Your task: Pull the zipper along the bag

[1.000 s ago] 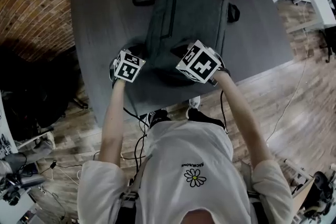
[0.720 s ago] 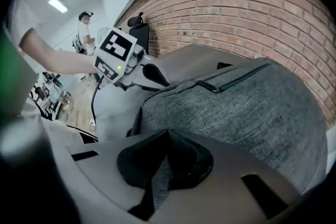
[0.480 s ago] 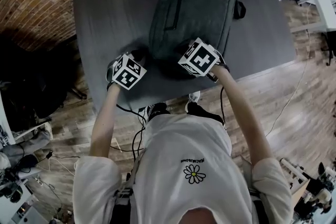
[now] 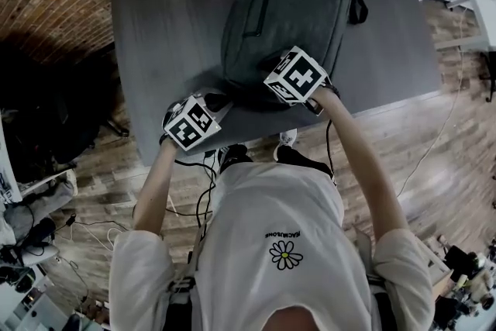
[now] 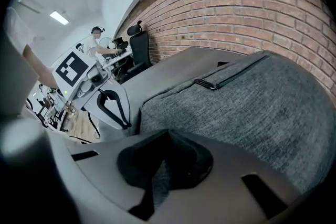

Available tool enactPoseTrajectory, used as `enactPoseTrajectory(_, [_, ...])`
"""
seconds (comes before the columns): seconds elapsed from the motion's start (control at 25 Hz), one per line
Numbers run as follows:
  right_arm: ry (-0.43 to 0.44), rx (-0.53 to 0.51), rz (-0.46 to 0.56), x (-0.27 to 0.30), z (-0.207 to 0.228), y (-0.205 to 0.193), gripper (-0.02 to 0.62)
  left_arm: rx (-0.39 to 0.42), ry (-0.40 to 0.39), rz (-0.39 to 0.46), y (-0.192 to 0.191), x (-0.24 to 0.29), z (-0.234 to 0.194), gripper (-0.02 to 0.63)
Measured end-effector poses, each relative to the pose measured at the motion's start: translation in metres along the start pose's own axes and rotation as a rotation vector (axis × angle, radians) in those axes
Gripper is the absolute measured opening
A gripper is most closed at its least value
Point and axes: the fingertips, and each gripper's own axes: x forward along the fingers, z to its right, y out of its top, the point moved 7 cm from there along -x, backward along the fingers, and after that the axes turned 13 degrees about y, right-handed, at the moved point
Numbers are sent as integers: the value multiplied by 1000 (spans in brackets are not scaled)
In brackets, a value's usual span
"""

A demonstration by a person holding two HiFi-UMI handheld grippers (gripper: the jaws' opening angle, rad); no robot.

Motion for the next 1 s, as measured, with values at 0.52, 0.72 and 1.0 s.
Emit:
enactPoseTrajectory(0.52, [86,21,13,18,-7,10,0,10,-334,171,86,56,140,-5])
enactPoseTrajectory(0.72, [131,5,27,18,-13,13,0,1,-265,158,109,75,179,-3])
enactPoseTrajectory(1.0, [120,-39,20,18,-13,10,0,-206,156,123,61,47,104,0])
